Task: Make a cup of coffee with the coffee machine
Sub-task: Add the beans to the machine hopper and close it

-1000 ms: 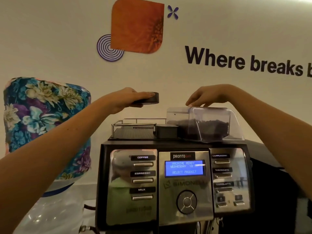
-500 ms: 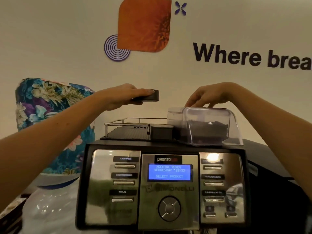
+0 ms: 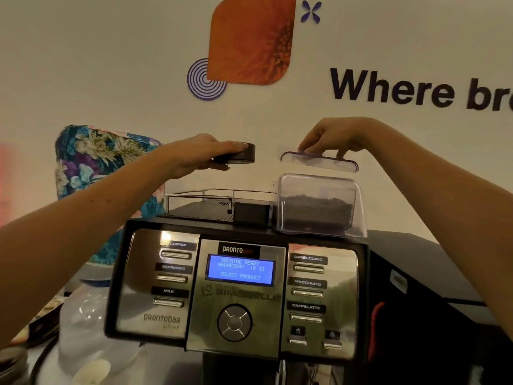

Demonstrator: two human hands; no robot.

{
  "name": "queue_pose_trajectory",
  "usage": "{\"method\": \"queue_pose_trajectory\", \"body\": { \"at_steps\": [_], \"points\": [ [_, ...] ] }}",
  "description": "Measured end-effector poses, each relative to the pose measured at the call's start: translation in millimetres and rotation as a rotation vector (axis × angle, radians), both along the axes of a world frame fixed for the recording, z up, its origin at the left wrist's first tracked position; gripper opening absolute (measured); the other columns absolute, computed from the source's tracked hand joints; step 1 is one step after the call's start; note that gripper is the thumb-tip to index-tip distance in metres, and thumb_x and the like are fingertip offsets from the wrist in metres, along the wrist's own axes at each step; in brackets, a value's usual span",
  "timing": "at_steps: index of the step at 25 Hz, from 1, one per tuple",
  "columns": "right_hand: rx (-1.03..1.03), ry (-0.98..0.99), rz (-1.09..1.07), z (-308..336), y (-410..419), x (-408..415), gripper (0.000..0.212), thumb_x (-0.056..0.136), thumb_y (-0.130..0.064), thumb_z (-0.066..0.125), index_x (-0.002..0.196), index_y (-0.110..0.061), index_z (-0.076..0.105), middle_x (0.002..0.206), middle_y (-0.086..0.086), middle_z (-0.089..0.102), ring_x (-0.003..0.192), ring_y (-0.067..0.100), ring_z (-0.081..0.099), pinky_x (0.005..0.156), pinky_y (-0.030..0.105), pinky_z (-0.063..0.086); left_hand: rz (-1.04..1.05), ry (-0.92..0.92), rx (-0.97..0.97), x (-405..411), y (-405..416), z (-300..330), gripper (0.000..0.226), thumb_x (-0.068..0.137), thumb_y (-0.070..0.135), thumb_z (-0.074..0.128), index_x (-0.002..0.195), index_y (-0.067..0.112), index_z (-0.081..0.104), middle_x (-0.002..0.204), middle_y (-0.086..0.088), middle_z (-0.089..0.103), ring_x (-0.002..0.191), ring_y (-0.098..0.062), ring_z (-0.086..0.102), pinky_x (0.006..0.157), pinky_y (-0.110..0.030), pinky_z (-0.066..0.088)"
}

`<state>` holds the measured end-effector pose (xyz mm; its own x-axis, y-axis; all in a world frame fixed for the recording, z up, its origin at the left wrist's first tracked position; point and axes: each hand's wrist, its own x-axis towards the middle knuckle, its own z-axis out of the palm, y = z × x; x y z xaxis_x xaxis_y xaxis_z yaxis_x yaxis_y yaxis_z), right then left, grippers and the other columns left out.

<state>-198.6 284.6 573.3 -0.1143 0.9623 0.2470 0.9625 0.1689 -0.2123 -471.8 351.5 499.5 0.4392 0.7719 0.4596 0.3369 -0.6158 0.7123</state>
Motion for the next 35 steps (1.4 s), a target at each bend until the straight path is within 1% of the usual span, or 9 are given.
{"method": "queue_pose_trajectory", "body": {
  "at_steps": [4, 6, 8, 13, 19, 25, 30, 33, 35],
  "points": [
    [0.055, -0.069, -0.123, 2.5, -3.6, 9.9, 0.029, 0.091, -0.012, 0.058, 0.119, -0.007, 0.062, 0.128, 0.012, 0.055, 0.118, 0.032, 0.048, 0.091, 0.060, 0.048, -0.039, -0.016, 0.020, 15.0, -10.0, 7.3, 0.057, 0.066, 0.059, 0.068, 0.100, 0.013, 0.062, 0.111, -0.008, 0.063, 0.103, -0.016, 0.061, 0.082, -0.022, 0.046],
    [0.091, -0.066, -0.171, 1.9, -5.3, 18.5, 0.030, 0.090, -0.010, 0.058, 0.120, -0.005, 0.061, 0.129, 0.015, 0.054, 0.118, 0.035, 0.048, 0.091, 0.060, 0.047, -0.017, 0.043, 0.074, 33.2, -12.0, 11.9, 0.047, 0.073, 0.055, 0.068, 0.097, 0.016, 0.059, 0.106, -0.005, 0.063, 0.100, -0.014, 0.060, 0.075, -0.020, 0.043],
    [0.130, -0.051, -0.206, 1.2, -6.3, 25.8, 0.031, 0.090, -0.010, 0.058, 0.121, -0.004, 0.060, 0.129, 0.016, 0.054, 0.118, 0.036, 0.048, 0.092, 0.058, 0.047, 0.065, 0.145, 0.181, 52.4, -10.6, 16.3, 0.051, 0.075, 0.055, 0.069, 0.103, 0.015, 0.055, 0.101, -0.003, 0.061, 0.094, -0.014, 0.057, 0.073, -0.023, 0.042],
    [0.154, 0.040, -0.227, 1.5, -7.1, 41.6, 0.032, 0.090, -0.010, 0.059, 0.121, -0.003, 0.060, 0.131, 0.016, 0.053, 0.121, 0.037, 0.046, 0.092, 0.058, 0.047, 0.167, 0.410, 0.509, 89.1, -11.8, 27.2, 0.076, 0.073, 0.049, 0.075, 0.132, 0.013, 0.041, 0.118, -0.003, 0.055, 0.103, -0.019, 0.052, 0.080, -0.028, 0.046],
    [0.148, 0.090, -0.227, -4.4, -4.0, 48.5, 0.032, 0.089, -0.010, 0.060, 0.120, -0.003, 0.060, 0.131, 0.016, 0.053, 0.120, 0.036, 0.047, 0.092, 0.058, 0.047, 0.184, 0.774, 1.107, 121.3, -11.6, 27.4, 0.077, 0.082, 0.034, 0.071, 0.144, 0.011, 0.031, 0.141, -0.012, 0.043, 0.123, -0.029, 0.045, 0.102, -0.041, 0.037],
    [0.132, 0.095, -0.233, -5.7, -5.3, 52.4, 0.032, 0.089, -0.011, 0.061, 0.120, -0.004, 0.061, 0.130, 0.015, 0.054, 0.119, 0.035, 0.048, 0.091, 0.055, 0.047, 0.210, 0.812, 1.362, 116.8, -1.0, 23.9, 0.065, 0.087, 0.018, 0.066, 0.142, 0.009, 0.032, 0.146, -0.010, 0.040, 0.123, -0.027, 0.049, 0.106, -0.038, 0.033],
    [0.131, 0.111, -0.194, -5.2, -3.4, 46.5, 0.031, 0.089, -0.012, 0.061, 0.120, -0.004, 0.062, 0.129, 0.014, 0.055, 0.117, 0.032, 0.048, 0.088, 0.051, 0.046, 0.191, 0.799, 1.379, 104.0, 1.1, 24.0, 0.073, 0.080, 0.012, 0.074, 0.140, 0.007, 0.034, 0.146, -0.012, 0.040, 0.123, -0.029, 0.049, 0.104, -0.039, 0.037],
    [0.117, 0.116, -0.157, -4.7, 0.0, 38.3, 0.031, 0.090, -0.012, 0.060, 0.120, -0.005, 0.061, 0.128, 0.012, 0.055, 0.111, 0.027, 0.047, 0.090, 0.053, 0.045, 0.171, 0.603, 1.109, 86.4, 4.0, 18.8, 0.082, 0.075, 0.022, 0.079, 0.140, 0.006, 0.033, 0.142, -0.014, 0.042, 0.120, -0.032, 0.050, 0.099, -0.041, 0.045],
    [0.095, 0.094, -0.128, -5.5, 3.1, 32.0, 0.032, 0.090, -0.014, 0.059, 0.121, -0.007, 0.061, 0.126, 0.010, 0.056, 0.108, 0.024, 0.048, 0.090, 0.051, 0.045, 0.181, 0.464, 0.908, 72.8, 8.2, 11.0, 0.085, 0.074, 0.031, 0.080, 0.140, 0.007, 0.032, 0.140, -0.014, 0.044, 0.121, -0.030, 0.048, 0.097, -0.036, 0.045]
  ]
}}
